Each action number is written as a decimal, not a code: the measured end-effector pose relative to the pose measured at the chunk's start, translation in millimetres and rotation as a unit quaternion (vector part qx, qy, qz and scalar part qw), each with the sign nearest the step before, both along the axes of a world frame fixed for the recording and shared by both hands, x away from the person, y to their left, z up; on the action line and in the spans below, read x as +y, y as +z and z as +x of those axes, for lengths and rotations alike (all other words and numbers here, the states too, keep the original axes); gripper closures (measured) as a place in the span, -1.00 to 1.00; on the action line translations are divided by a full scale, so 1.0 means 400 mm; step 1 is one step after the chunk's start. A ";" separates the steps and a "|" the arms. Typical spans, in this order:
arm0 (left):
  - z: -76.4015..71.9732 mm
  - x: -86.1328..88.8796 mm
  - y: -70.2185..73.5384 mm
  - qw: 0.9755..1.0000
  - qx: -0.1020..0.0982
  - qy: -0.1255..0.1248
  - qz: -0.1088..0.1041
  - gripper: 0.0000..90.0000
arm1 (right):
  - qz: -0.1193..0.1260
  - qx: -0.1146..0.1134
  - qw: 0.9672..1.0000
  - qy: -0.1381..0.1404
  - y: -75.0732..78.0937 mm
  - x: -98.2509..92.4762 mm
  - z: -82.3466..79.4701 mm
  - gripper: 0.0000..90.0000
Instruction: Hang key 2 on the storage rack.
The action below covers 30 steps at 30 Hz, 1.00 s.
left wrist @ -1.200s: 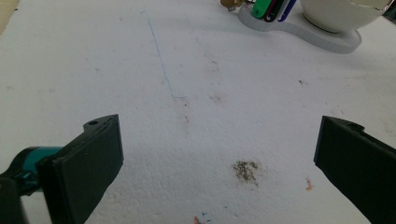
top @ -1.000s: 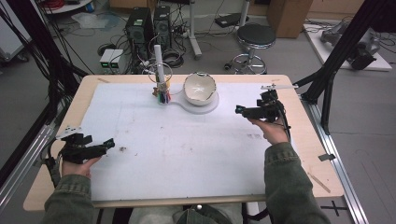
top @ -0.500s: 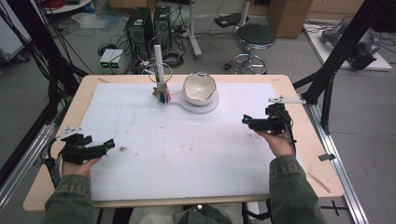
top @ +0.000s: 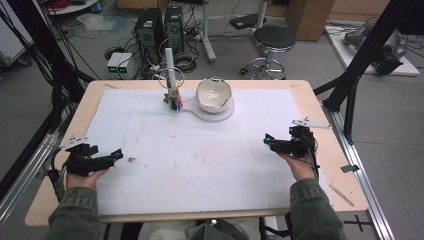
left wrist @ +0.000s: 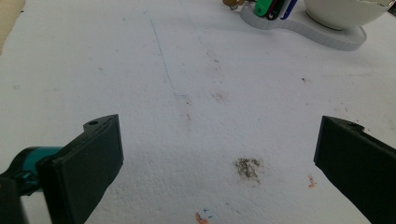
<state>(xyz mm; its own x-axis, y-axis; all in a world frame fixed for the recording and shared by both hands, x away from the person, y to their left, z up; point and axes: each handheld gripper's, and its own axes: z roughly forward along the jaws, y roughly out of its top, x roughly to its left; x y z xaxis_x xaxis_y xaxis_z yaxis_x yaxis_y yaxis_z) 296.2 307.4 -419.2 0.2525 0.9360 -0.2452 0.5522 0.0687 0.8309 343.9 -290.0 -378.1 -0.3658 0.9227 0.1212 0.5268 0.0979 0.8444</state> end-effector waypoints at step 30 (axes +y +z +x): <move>0.001 -0.002 -0.001 1.000 0.000 -0.001 0.006 -0.96 | 0.003 -0.054 0.998 -0.027 -0.053 -0.037 -0.075 -0.99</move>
